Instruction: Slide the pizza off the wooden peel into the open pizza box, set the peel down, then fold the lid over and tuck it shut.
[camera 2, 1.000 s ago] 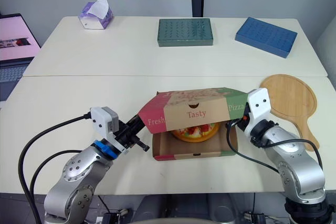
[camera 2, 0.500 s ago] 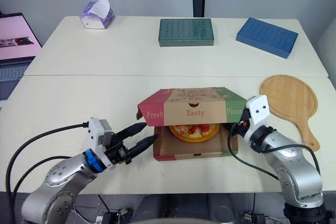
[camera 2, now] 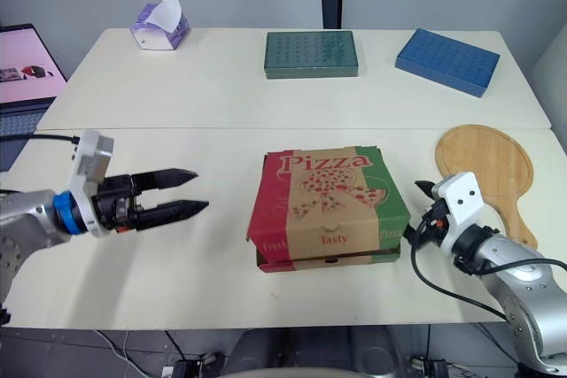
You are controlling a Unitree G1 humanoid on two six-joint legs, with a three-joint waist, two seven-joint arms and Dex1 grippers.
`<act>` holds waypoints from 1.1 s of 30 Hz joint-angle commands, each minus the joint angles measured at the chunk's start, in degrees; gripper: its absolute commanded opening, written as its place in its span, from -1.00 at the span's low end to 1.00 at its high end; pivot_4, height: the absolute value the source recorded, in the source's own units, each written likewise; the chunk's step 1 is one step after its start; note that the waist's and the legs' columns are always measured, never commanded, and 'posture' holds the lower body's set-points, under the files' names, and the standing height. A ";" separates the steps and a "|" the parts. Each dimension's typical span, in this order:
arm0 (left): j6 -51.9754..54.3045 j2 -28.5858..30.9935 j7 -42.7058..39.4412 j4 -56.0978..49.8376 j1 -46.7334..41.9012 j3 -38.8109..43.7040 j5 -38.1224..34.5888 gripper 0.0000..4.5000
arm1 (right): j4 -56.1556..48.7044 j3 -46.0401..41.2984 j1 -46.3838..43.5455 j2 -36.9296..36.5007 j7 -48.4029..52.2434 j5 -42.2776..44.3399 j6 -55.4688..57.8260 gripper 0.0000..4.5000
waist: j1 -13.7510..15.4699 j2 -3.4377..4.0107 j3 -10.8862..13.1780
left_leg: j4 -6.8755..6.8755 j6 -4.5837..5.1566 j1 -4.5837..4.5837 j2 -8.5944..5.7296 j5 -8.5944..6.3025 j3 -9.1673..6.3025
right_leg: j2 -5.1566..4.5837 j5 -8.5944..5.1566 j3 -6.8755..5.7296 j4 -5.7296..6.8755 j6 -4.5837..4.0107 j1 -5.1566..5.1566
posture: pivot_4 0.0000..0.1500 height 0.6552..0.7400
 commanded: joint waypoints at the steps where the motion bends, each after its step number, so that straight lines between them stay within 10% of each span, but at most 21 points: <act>1: -0.16 -0.61 -2.21 3.13 -9.29 -3.32 1.19 0.99 | -3.39 -3.59 3.39 -3.86 4.22 1.11 -0.79 1.00 | 0.18 -0.01 0.01 | 0.01 0.00 -0.02 -0.02 0.00 -0.01 | 0.00 0.00 0.00 0.00 0.00 0.00 | 1.00 1.00; 9: -3.67 -5.81 -8.48 6.82 -24.65 -14.93 8.61 0.15 | -0.32 -9.99 6.53 -9.07 9.66 2.20 -0.99 1.00 | 0.19 -0.07 0.02 | 0.07 0.00 -0.01 -0.06 0.00 -0.02 | -0.03 0.01 -0.01 -0.04 0.01 0.11 | 1.00 1.00; 17: -10.62 -13.40 -14.58 7.11 -29.04 -26.06 17.18 -0.99 | 2.86 -9.47 8.44 -14.16 15.81 -1.58 -4.01 -0.07 | 0.21 -0.09 0.03 | 0.10 -0.01 -0.02 -0.05 0.00 0.00 | -0.02 0.01 0.01 -0.04 0.01 0.12 | 1.00 1.00; 23: -11.65 -15.29 -16.56 7.85 -29.51 -26.29 18.71 -1.00 | -1.30 -11.26 12.27 -16.95 21.78 1.54 -2.20 -0.99 | 0.15 -0.09 0.03 | 0.11 0.00 -0.01 -0.05 0.00 0.00 | -0.01 0.00 0.01 -0.04 0.02 0.13 | 1.00 1.00; 33: -12.96 -15.37 -18.15 8.05 -28.89 -25.52 20.23 -1.00 | -2.87 -10.25 9.79 -19.00 23.17 2.66 -1.45 -0.99 | 0.23 -0.11 0.04 | 0.15 0.00 -0.02 -0.06 0.01 -0.02 | -0.02 0.01 -0.01 -0.05 0.02 0.16 | 1.00 1.00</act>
